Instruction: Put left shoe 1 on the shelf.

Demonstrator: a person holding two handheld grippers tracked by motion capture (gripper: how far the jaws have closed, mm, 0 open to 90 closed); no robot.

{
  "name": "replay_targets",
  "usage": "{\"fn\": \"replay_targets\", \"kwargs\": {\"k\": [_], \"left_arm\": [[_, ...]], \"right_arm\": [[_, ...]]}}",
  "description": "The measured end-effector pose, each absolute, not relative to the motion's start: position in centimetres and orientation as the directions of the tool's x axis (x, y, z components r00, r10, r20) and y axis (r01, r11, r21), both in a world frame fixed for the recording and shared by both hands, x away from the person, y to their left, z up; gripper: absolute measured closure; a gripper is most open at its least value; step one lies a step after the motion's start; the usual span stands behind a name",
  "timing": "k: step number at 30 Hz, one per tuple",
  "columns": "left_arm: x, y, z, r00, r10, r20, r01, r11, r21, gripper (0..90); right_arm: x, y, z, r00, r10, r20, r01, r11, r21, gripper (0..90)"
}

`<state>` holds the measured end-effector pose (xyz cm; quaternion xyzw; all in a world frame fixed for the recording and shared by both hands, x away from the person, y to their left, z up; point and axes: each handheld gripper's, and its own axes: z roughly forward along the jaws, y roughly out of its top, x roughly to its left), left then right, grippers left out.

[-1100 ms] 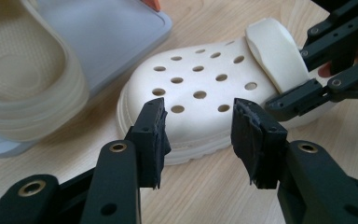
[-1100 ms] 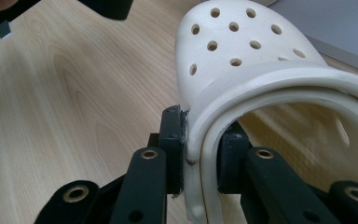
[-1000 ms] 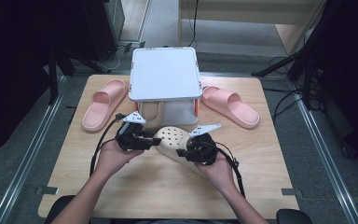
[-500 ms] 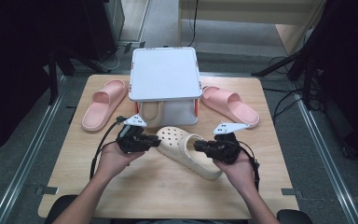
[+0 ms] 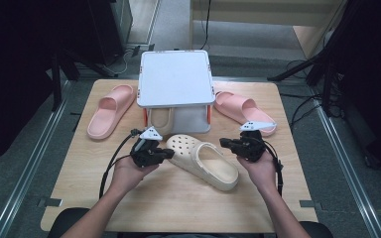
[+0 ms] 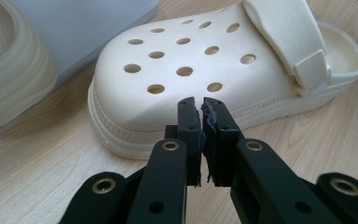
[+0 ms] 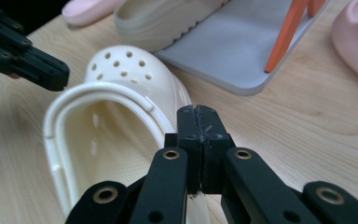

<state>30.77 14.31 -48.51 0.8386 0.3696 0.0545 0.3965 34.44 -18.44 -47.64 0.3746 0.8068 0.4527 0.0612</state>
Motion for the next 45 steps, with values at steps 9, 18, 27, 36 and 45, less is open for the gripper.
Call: {"fn": "replay_targets", "kwargs": {"k": [9, 18, 27, 36, 45], "left_arm": [[31.4, 13.8, -49.6, 0.725, 0.66, -0.199, 0.58, -0.427, 0.694, 85.0], [31.6, 13.6, -49.6, 0.732, 0.657, -0.178, 0.563, -0.436, 0.702, 83.8], [32.4, 13.2, -49.6, 0.727, 0.658, -0.194, 0.576, -0.432, 0.694, 80.8], [33.7, 13.3, -49.5, 0.734, 0.648, -0.206, 0.579, -0.437, 0.689, 82.4], [34.6, 13.6, -49.4, 0.728, 0.644, -0.235, 0.598, -0.428, 0.678, 81.0]], "right_arm": [[35.0, -17.1, -48.9, -0.718, 0.669, 0.192, 0.549, 0.375, 0.747, 88.6], [34.2, -17.2, -49.0, -0.706, 0.676, 0.213, 0.563, 0.352, 0.748, 90.0], [31.7, -17.1, -48.9, -0.697, 0.674, 0.244, 0.59, 0.346, 0.73, 90.0], [29.9, -16.0, -49.1, -0.697, 0.675, 0.241, 0.592, 0.353, 0.724, 90.0], [29.1, -15.2, -49.3, -0.703, 0.666, 0.25, 0.588, 0.346, 0.731, 90.0]]}}
